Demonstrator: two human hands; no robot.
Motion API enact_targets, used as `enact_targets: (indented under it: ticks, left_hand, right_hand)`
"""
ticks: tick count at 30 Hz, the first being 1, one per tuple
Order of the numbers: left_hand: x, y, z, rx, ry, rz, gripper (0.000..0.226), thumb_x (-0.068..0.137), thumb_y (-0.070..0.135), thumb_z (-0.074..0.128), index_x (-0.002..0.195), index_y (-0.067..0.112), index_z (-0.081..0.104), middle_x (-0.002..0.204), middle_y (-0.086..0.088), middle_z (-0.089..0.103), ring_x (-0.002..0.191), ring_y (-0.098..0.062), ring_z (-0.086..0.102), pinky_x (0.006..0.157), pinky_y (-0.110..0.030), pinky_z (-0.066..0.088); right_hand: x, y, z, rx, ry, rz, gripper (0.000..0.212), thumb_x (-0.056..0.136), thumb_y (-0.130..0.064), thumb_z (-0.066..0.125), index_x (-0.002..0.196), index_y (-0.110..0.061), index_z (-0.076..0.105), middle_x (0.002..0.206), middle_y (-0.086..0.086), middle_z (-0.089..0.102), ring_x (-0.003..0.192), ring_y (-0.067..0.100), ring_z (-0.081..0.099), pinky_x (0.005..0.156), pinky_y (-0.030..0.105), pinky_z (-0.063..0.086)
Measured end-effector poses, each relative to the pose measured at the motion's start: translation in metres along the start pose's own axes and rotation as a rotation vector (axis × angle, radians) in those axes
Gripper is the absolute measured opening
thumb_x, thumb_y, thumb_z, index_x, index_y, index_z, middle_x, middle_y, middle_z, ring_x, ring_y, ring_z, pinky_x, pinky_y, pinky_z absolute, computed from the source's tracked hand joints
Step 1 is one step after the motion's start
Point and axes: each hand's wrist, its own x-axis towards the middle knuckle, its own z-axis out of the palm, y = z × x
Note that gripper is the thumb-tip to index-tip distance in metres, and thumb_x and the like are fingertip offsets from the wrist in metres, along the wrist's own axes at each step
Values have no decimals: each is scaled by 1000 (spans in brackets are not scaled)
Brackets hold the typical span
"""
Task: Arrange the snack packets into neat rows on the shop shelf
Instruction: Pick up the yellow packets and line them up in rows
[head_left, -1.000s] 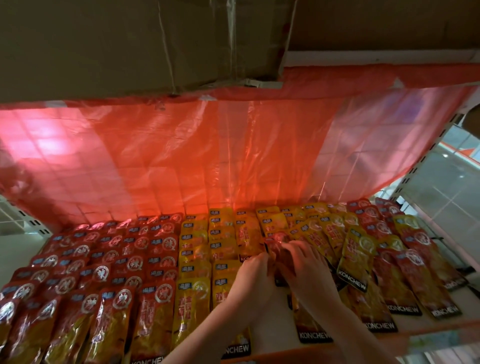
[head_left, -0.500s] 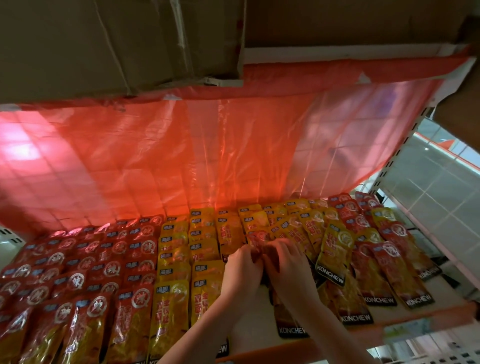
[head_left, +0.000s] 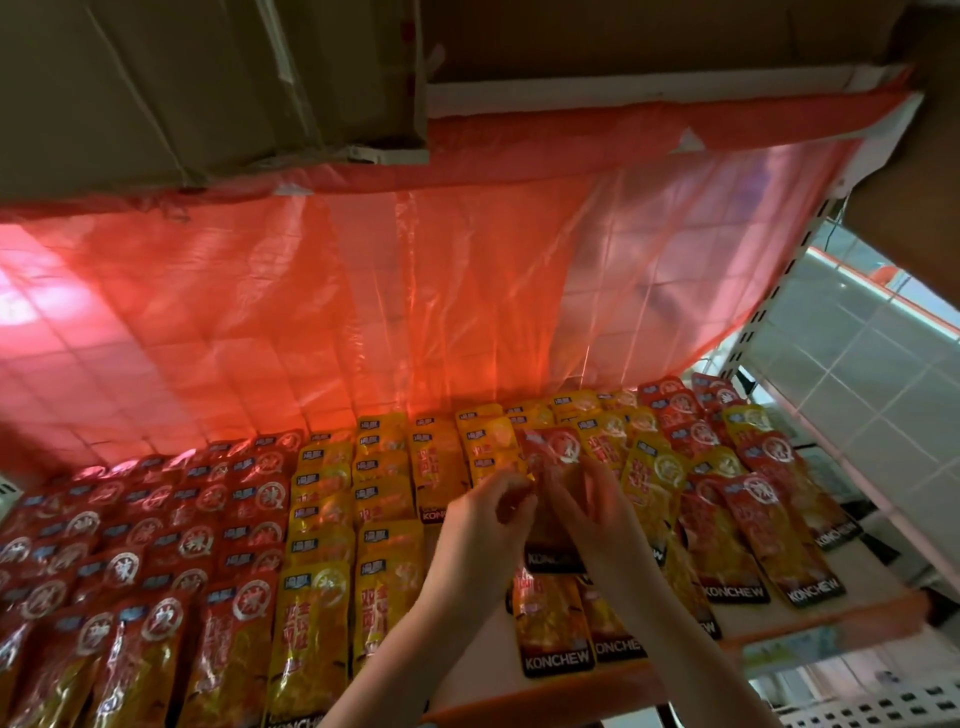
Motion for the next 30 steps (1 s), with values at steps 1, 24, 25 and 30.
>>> enact_targets:
  ticks: [1, 24, 25, 30]
  left_hand:
    - [0, -2, 3, 32, -40, 6, 14, 92, 18, 55, 103, 18, 64, 93, 12, 66, 83, 3, 62, 72, -20, 55]
    - [-7, -30, 30, 24, -51, -473, 91, 69, 29, 81, 139, 20, 23, 114, 0, 58, 99, -16, 60, 79, -35, 56]
    - [-7, -28, 30, -22, -35, -482, 90, 70, 25, 81, 139, 19, 24, 108, 3, 58, 96, -14, 60, 75, -33, 57]
    - [-9, -24, 27, -105, 56, -519, 61, 82, 13, 70, 135, 12, 39, 96, 5, 62, 77, -7, 64, 60, -25, 56]
  right_hand:
    - [-1, 0, -5, -16, 26, -1, 35, 85, -31, 59, 114, -13, 52, 91, 2, 66, 79, 10, 67, 64, 22, 54]
    - [-4, 32, -88, -560, 343, -189, 57, 88, -10, 61, 137, 1, 34, 120, 0, 50, 100, 1, 50, 76, -3, 36]
    - [-5, 34, -90, -580, 351, -186, 58, 88, -11, 61, 138, 1, 34, 127, 5, 49, 111, 7, 46, 85, 3, 34]
    - [-1, 50, -101, -839, 465, -143, 57, 80, -12, 70, 129, 0, 44, 123, 19, 54, 115, 34, 49, 90, 34, 35]
